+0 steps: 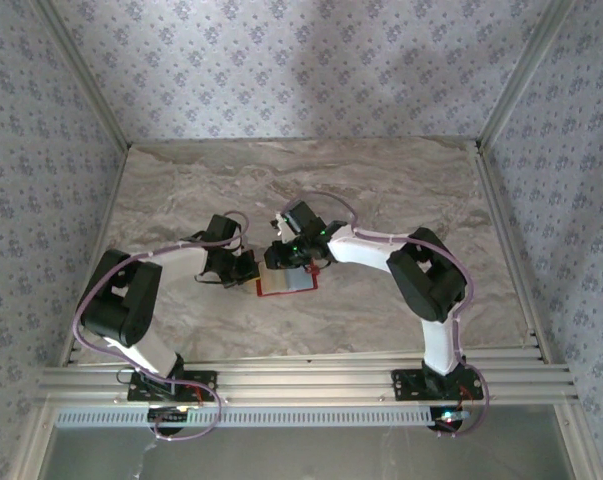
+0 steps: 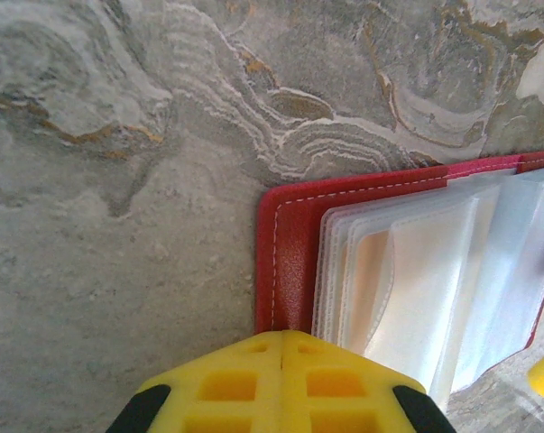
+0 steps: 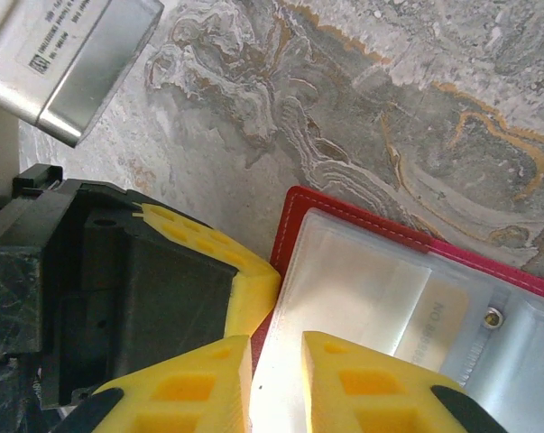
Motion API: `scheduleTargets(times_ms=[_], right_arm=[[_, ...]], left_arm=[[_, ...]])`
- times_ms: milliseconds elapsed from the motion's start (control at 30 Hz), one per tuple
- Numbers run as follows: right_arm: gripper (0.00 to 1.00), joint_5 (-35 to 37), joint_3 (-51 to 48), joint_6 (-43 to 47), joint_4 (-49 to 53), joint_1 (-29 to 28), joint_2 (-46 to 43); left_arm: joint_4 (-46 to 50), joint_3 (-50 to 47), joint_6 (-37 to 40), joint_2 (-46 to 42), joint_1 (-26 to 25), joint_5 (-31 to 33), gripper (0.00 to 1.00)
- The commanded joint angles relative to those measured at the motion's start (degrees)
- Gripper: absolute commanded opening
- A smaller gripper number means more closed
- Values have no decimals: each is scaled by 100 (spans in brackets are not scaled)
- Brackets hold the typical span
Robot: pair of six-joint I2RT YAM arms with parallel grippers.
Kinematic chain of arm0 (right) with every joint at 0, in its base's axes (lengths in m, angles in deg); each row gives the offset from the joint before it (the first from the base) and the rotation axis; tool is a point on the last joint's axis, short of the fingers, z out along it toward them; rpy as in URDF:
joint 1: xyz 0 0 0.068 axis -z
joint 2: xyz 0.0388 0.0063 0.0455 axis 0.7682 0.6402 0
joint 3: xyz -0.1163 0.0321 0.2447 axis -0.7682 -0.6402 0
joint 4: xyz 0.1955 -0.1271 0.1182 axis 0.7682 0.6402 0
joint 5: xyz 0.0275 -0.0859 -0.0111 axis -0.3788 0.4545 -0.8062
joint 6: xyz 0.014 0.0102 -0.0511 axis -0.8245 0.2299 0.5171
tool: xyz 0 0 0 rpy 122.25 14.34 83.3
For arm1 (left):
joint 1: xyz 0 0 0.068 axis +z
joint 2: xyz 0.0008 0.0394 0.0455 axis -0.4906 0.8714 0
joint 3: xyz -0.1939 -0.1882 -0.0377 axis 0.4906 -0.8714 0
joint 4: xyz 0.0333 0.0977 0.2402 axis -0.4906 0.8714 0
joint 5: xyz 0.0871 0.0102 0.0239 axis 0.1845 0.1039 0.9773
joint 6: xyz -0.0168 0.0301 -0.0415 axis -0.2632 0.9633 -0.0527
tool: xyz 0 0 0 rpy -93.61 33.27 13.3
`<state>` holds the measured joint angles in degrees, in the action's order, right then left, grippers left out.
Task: Put the credit cards into the card holder
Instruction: Flip over the card slot in the card holder, then pick up the credit card from the storage box.
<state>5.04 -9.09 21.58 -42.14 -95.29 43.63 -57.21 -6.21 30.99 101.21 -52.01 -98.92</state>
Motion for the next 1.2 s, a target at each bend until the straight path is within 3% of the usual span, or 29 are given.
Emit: scheduleTargets(times_ms=[0,367,667,900,1167], right_arm=[[27,-100,40,-20,4,-24,69],[30,289,216,370,679,81,-157],[41,1235,692,985,1937,620,-777],[44,1667,1180,1355,2764,1094,-446],[46,1685,1508,1472,2940,1171,-30]], left_arm=[[-128,-236,-17,190,-18,117,6],[-124,-369,-25,-295,31,203,17],[-173,-435,-19,-491,40,206,21],[-113,-471,-11,-711,48,382,28],[-115,-470,14,-713,59,469,33]])
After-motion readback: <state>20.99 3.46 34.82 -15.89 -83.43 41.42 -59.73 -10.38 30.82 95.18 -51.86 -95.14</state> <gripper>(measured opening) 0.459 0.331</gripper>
